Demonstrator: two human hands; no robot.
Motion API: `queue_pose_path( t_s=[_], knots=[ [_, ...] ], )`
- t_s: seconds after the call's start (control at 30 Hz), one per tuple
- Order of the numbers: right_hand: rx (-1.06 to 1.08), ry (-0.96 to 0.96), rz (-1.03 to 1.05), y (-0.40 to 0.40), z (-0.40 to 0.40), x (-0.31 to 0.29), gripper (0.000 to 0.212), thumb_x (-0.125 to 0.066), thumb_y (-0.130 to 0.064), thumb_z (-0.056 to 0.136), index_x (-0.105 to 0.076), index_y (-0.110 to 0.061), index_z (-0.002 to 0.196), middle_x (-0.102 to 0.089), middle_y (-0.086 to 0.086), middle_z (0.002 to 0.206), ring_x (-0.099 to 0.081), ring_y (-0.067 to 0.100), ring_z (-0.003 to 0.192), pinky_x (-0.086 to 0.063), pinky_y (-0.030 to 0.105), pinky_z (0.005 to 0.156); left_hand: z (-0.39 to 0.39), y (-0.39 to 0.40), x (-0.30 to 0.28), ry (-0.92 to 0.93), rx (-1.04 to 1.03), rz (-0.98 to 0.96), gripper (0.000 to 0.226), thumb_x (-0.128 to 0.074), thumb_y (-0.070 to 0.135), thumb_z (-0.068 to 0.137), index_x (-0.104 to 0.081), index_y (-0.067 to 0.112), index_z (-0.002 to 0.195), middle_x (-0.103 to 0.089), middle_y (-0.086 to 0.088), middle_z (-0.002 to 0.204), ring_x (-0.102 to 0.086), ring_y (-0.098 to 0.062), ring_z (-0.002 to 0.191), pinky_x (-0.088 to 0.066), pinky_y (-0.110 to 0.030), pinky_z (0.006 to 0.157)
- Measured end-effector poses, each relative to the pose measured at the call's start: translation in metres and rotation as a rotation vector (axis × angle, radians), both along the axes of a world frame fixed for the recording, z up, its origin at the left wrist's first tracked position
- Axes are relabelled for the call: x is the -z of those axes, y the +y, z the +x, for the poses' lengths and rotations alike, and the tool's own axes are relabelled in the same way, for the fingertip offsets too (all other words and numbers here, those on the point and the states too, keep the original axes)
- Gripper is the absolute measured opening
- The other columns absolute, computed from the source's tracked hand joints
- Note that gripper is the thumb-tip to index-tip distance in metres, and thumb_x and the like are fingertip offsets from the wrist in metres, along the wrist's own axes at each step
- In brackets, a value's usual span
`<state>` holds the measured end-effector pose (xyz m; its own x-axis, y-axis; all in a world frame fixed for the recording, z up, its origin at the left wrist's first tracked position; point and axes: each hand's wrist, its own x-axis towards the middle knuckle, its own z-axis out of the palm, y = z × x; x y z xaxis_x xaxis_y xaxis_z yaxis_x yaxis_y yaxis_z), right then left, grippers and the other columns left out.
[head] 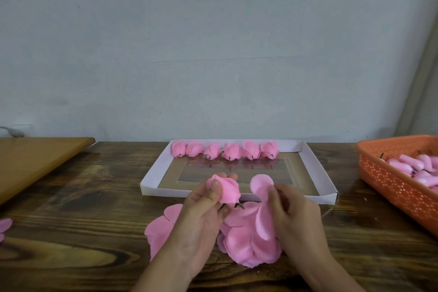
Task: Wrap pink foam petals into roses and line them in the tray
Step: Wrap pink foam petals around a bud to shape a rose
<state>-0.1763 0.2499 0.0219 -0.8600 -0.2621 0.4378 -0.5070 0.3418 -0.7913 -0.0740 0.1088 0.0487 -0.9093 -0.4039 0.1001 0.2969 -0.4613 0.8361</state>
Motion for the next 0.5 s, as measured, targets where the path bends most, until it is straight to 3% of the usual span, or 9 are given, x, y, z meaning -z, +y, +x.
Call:
queue_pose_path(
  t_s=[0.13,0.3,0.43,0.5],
  knots=[
    [-0.004,-0.167,-0.077,-0.002,-0.003,-0.003,0.027,-0.049,-0.031,0.096,-0.063,-0.022,0.075,-0.065,-0.007,0.067,-0.059,0.0,0.066,-0.041,0.028,0.056,0.0,0.001,0.001,0.007,-0.005,0.023,0.025,-0.064,0.036,0.082,-0.082,0.02,0.086,-0.076,-0.001,0.109,-0.071,-0.01,0.088,-0.058,-0.027,0.08],
    [-0.016,-0.403,-0.253,-0.002,-0.007,-0.009,0.027,-0.051,-0.022,0.096,-0.064,-0.014,0.074,-0.064,-0.003,0.071,-0.057,0.013,0.066,-0.041,0.029,0.057,-0.001,0.001,0.002,0.007,-0.012,0.001,0.026,-0.068,0.042,0.073,-0.082,0.022,0.085,-0.076,0.001,0.107,-0.07,-0.009,0.087,-0.055,-0.027,0.082],
    [-0.103,-0.553,-0.299,-0.002,-0.005,-0.012,0.018,-0.055,-0.017,0.096,-0.067,-0.01,0.084,-0.066,0.0,0.073,-0.058,0.0,0.053,-0.044,0.016,0.047,-0.001,0.001,0.001,0.018,-0.002,0.013,0.026,-0.066,0.039,0.076,-0.082,0.02,0.084,-0.076,0.0,0.102,-0.071,-0.01,0.082,-0.059,-0.026,0.073],
    [-0.13,-0.557,-0.307,-0.002,-0.004,-0.012,0.017,-0.055,-0.015,0.096,-0.067,-0.008,0.085,-0.067,0.003,0.073,-0.061,0.005,0.059,-0.046,0.021,0.052,-0.001,0.002,0.0,0.02,-0.007,0.012,0.027,-0.066,0.038,0.075,-0.082,0.019,0.083,-0.076,-0.001,0.102,-0.071,-0.01,0.082,-0.059,-0.024,0.072]
  ],
)
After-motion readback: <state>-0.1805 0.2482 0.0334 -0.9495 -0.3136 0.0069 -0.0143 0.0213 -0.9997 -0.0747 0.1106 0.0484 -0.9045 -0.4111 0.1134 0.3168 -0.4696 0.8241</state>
